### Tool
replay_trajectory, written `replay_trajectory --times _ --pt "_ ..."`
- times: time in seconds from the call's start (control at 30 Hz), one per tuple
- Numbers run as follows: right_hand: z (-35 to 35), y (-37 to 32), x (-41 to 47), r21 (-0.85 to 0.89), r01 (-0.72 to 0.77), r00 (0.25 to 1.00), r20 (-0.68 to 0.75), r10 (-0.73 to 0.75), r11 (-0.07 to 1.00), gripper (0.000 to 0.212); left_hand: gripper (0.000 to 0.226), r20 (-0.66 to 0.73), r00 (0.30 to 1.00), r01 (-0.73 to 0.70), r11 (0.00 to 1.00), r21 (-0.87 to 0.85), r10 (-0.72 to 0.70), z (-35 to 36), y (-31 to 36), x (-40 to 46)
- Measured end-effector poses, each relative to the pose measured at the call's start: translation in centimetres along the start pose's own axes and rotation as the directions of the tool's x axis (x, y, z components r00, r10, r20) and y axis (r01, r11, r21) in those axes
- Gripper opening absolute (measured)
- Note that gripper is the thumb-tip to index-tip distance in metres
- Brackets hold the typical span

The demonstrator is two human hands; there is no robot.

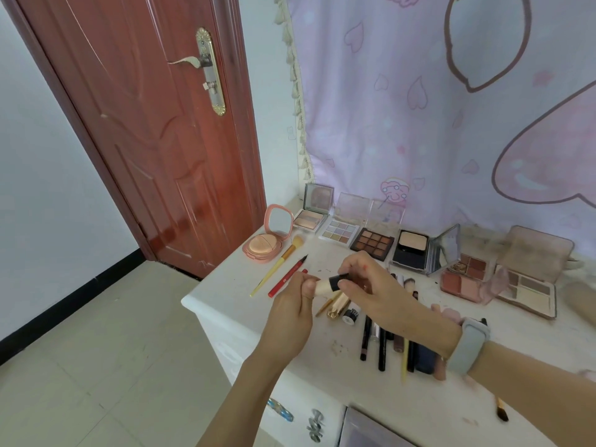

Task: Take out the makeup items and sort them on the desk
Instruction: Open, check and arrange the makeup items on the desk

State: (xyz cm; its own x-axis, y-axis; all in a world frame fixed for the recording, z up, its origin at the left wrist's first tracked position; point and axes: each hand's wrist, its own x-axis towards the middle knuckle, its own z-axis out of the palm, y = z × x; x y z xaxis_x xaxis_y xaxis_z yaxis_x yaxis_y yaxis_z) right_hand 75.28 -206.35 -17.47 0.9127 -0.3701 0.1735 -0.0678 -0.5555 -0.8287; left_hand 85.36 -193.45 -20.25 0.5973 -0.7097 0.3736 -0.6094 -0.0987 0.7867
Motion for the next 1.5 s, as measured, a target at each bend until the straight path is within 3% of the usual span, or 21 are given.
replay_trajectory --times 0.1,0.13,0.2,0.27,0.37,0.5,0.7,0.87,0.97,1.03,1.1,1.33,1.4,1.5 --pt "-0.3 -0.2 0.2 0.018 -0.098 0.993 0.065 0.097 0.995 0.007 0.029 0.041 0.999 -0.025 0.999 0.022 0.024 0.1 -0.2 -0.1" --pt "-0.3 -0.2 0.3 -0.005 -0.113 0.992 0.060 0.113 0.994 0.013 0.032 0.055 0.998 -0.029 0.999 0.030 0.028 0.1 -0.3 -0.2" --pt "-0.2 0.0 0.1 -0.101 -0.096 0.995 0.031 0.099 0.990 0.017 0.035 0.073 0.997 -0.029 0.999 0.035 0.026 0.2 -0.4 -0.4" --pt "-0.1 0.2 -0.2 -0.134 -0.050 0.997 0.044 0.056 0.990 0.008 0.036 0.075 0.997 -0.013 0.999 0.031 0.010 0.0 -0.6 -0.7" --pt "0.1 0.2 -0.6 -0.206 -0.029 0.990 0.127 0.056 0.978 0.024 0.028 0.087 0.995 0.042 0.999 0.020 -0.044 -0.5 -1.0 -1.0" --pt "0.6 -0.1 -0.5 -0.560 0.094 0.978 0.206 0.029 0.823 0.030 0.023 0.133 0.989 0.061 0.996 0.059 -0.069 -1.4 -1.6 -1.3" --pt "1.3 -0.3 -0.4 -0.667 0.211 0.973 0.209 -0.093 0.714 0.015 0.024 0.178 0.978 0.099 0.992 0.079 -0.112 -2.2 -1.8 -1.8" --pt "1.7 -0.3 0.1 -0.687 0.236 0.969 0.216 -0.117 0.687 0.015 0.015 0.346 0.932 0.120 0.992 -0.025 -0.104 -3.8 -1.8 -1.8" --pt "1.8 -0.2 0.0 -0.635 0.234 0.965 0.243 -0.097 0.736 0.040 0.011 0.305 0.944 0.142 0.990 -0.027 -0.127 -4.3 -2.1 -1.8" --pt "2.0 -0.2 0.1 -0.657 0.281 0.951 0.286 -0.113 0.699 0.051 0.013 0.269 0.952 0.162 0.986 -0.035 -0.147 -4.6 -2.4 -1.8" --pt "2.2 -0.3 0.4 -0.678 0.309 0.943 0.310 -0.121 0.667 0.041 0.016 0.271 0.951 0.161 0.987 -0.020 -0.150 -4.7 -2.6 -1.9" --pt "2.3 -0.4 0.5 -0.647 0.262 0.956 0.276 -0.100 0.716 0.010 0.023 0.276 0.948 0.166 0.986 -0.002 -0.159 -4.6 -2.9 -2.1" --pt "2.3 -0.5 0.5 -0.630 0.236 0.963 0.253 -0.091 0.740 0.013 0.021 0.280 0.946 0.179 0.983 -0.036 -0.162 -4.7 -2.9 -2.1" --pt "2.4 -0.4 0.6 -0.607 0.236 0.965 0.241 -0.107 0.759 0.034 0.016 0.310 0.936 0.207 0.974 -0.093 -0.169 -5.0 -3.0 -2.0"
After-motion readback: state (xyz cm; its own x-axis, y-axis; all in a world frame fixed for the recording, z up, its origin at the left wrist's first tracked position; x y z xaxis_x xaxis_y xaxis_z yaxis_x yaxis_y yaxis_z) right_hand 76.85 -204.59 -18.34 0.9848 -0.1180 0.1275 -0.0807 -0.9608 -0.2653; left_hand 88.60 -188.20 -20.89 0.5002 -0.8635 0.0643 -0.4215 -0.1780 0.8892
